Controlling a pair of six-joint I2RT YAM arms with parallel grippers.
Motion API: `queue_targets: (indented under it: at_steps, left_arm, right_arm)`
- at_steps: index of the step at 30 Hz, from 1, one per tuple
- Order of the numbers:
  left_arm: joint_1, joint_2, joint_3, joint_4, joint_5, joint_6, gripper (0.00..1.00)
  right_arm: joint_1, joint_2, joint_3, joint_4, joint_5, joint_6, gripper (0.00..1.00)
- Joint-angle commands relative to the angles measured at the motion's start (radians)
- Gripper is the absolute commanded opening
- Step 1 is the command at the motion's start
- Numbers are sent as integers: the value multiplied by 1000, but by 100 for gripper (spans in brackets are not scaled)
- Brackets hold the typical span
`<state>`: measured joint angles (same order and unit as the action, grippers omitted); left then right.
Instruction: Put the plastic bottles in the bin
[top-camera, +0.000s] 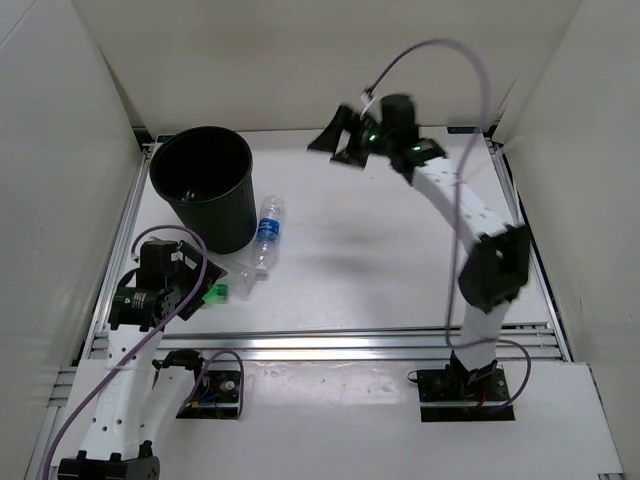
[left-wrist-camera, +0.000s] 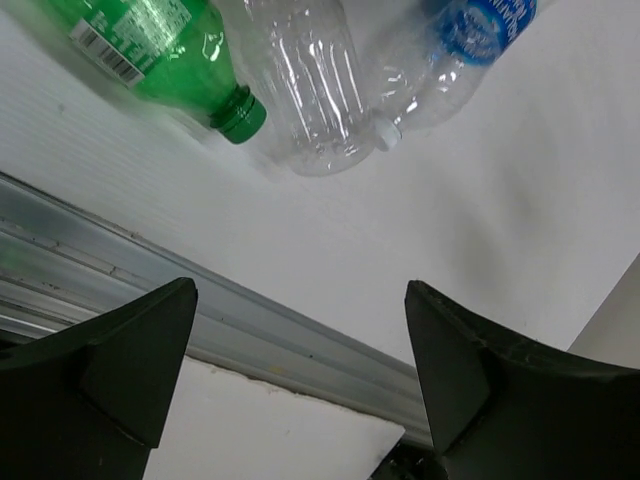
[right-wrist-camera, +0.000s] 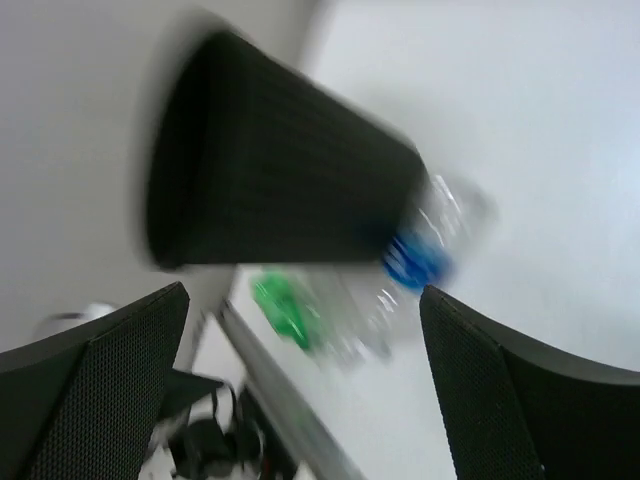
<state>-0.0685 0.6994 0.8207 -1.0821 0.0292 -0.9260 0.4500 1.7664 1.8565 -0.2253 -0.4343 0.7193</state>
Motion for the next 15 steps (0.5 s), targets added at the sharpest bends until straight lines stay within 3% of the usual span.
queue_targets:
  at_steps: [1,9,15]
  left_arm:
    - [3,-31,20,36,-92,-27,96]
    - [3,-54,89,-50,-213,44,99]
    - [3,-64,126,-81,-224,111,100]
  right_arm:
    - [16,178,-82,-123,-239,51,100]
    - [117,505,65,-39,-388,146,100]
    - [197,695,202,-39,-397,175,100]
